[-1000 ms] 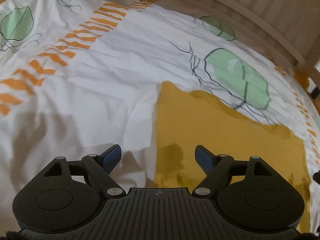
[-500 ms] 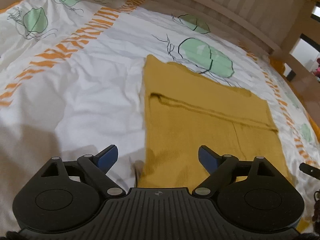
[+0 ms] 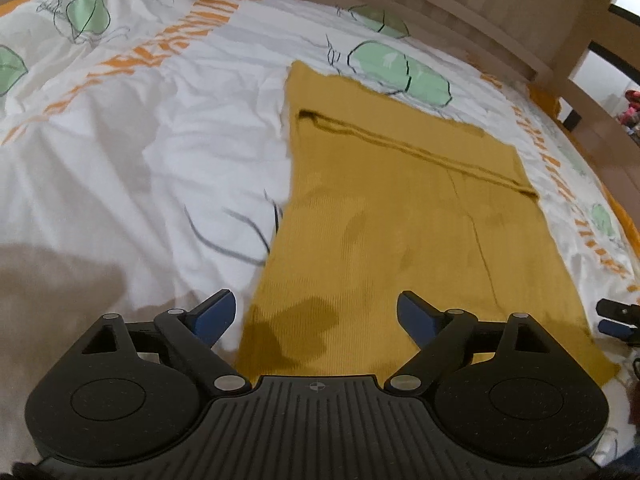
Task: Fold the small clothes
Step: 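Move both open grippers along the folded sweater toward its hem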
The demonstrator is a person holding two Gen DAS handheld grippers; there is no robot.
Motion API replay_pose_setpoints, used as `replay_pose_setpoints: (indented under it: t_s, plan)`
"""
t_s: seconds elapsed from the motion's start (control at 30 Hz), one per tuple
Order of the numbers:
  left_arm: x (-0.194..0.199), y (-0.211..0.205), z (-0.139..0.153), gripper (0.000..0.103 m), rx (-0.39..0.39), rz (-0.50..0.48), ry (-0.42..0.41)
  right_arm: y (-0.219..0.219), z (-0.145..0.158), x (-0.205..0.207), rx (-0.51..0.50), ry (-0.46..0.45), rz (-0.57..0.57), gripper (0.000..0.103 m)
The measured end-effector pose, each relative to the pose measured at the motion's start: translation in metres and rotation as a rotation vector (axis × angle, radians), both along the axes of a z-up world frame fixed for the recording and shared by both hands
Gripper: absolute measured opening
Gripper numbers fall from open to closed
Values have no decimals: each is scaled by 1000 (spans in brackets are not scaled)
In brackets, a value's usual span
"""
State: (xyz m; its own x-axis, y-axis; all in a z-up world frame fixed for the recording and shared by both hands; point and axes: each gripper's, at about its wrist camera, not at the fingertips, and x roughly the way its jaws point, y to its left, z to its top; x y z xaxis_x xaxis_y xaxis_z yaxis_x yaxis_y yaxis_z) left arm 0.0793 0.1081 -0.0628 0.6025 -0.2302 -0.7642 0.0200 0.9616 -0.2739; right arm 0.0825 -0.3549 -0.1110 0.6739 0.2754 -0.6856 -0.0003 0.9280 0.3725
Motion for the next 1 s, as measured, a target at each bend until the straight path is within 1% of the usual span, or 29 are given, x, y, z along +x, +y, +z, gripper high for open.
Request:
replay_pose_setpoints:
  t_s: [0.1, 0.2, 0.37, 0.53, 0.67, 0.77, 0.9, 1.0]
  plan:
    - [-9, -3, -7, 88, 8, -9, 13, -1, -5, -12, 24, -6, -13, 102]
    - [-16, -5, -13, 88, 25, -23, 15, 2, -7, -21, 23, -23, -10, 102]
    - [-22, -8, -20, 88, 63, -40, 3, 12, -14, -29, -30, -35, 12, 102]
    - [-24, -10, -25, 90, 83, -52, 2, 16, -17, -29, -60, -14, 26, 102]
    - [-21, -12, -27, 96, 77, -66, 22, 18, -19, -27, -74, 18, 44, 102]
    - [-20, -12, -27, 96, 80, -83, 37, 18, -18, -30, -67, 18, 57, 102]
    - [-18, -7, -28, 96, 54, -90, 57, 19, -18, -34, -53, 19, 77, 102]
    - [-15, -7, -29, 96, 54, -98, 66, 20, -17, -35, -46, 17, 82, 102]
